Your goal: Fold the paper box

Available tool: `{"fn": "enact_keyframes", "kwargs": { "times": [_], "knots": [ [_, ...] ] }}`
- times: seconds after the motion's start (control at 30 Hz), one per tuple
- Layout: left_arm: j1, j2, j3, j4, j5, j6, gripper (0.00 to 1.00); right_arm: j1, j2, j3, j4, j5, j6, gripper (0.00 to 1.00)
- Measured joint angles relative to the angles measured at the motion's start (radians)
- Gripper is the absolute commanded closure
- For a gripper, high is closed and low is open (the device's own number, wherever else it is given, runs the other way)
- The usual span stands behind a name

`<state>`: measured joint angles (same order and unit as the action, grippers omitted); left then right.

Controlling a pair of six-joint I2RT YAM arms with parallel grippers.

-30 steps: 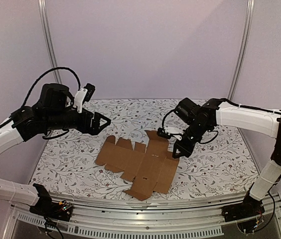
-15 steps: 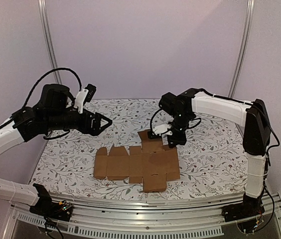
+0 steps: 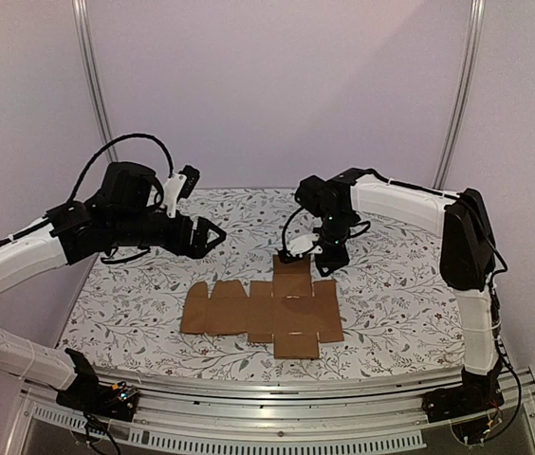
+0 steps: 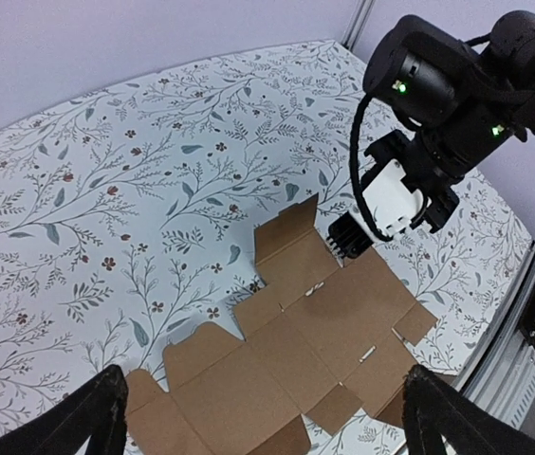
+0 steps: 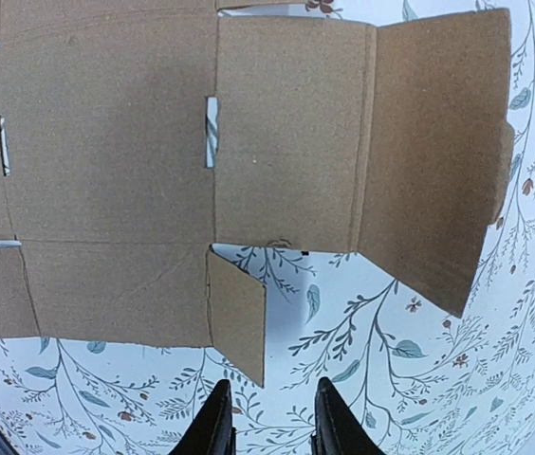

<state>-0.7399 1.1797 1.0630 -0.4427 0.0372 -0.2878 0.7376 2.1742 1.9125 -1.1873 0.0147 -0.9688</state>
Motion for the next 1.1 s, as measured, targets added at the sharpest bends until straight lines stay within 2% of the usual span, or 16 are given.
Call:
{"fn": "enact_keyframes", "kwargs": {
  "times": [0.2, 0.23, 0.3, 0.53, 0.7, 0.8, 1.1],
  "knots": [
    [0.000, 0.070, 0.017, 0.012, -0.013, 0.020, 0.00, -0.032, -0.044, -0.039, 0.053, 0.003, 0.053, 0.64],
    [0.000, 0.090, 0.026, 0.012, -0.014, 0.027, 0.01, -0.039, -0.080, -0.081, 0.079, 0.002, 0.072, 0.64],
    [0.000, 0.137, 0.053, 0.011, -0.018, 0.043, 0.01, -0.052, -0.160, -0.157, 0.114, -0.008, 0.113, 0.56],
    [0.000, 0.313, 0.175, -0.008, 0.013, 0.116, 0.00, -0.132, -0.496, -0.388, 0.274, -0.114, 0.302, 0.53],
    [0.000, 0.485, 0.351, -0.084, 0.099, 0.227, 0.00, -0.164, -0.658, -0.528, 0.402, -0.135, 0.462, 0.48],
    [0.000, 0.600, 0.470, -0.140, 0.149, 0.315, 0.00, -0.187, -0.725, -0.622, 0.473, -0.158, 0.563, 0.41],
    [-0.001, 0.918, 0.711, -0.290, 0.212, 0.562, 0.02, -0.302, -0.840, -0.780, 0.592, -0.270, 0.901, 0.38]
  ]
}}
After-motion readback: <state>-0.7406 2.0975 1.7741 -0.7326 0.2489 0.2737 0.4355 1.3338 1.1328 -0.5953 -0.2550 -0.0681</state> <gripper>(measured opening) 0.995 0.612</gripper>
